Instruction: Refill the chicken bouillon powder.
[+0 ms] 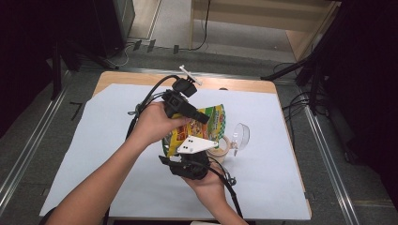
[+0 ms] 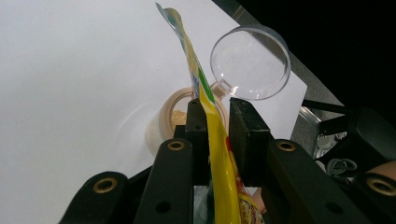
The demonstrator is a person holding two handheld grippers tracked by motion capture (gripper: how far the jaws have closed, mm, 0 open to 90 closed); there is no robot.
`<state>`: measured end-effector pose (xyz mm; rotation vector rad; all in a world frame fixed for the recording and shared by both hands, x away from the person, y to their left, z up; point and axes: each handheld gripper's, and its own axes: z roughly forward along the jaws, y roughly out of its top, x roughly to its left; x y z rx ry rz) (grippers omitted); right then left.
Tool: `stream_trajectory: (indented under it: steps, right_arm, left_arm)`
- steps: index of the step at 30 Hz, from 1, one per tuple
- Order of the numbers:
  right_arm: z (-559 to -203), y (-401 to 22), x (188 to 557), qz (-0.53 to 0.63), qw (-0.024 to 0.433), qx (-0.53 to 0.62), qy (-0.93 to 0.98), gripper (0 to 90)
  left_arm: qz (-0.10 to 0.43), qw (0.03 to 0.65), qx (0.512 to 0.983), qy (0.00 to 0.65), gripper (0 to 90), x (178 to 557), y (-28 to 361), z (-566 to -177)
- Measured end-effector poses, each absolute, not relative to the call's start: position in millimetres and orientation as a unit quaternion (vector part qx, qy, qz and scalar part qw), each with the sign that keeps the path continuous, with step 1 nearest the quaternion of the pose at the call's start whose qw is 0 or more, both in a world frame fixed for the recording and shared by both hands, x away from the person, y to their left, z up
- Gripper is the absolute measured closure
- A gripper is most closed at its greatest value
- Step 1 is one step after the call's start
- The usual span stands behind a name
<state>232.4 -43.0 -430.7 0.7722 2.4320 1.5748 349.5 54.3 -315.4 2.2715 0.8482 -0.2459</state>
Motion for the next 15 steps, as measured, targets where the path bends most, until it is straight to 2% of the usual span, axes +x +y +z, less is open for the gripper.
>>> stream_trajectory:
  steps: [15]
  right_arm:
    - [-433.1,-44.3,233.9,0.528,0.068,0.265,0.804,66.3]
  left_arm:
    - [-0.098,0.335,0.879,0.325,78.7,352.0,49.0,-317.1]
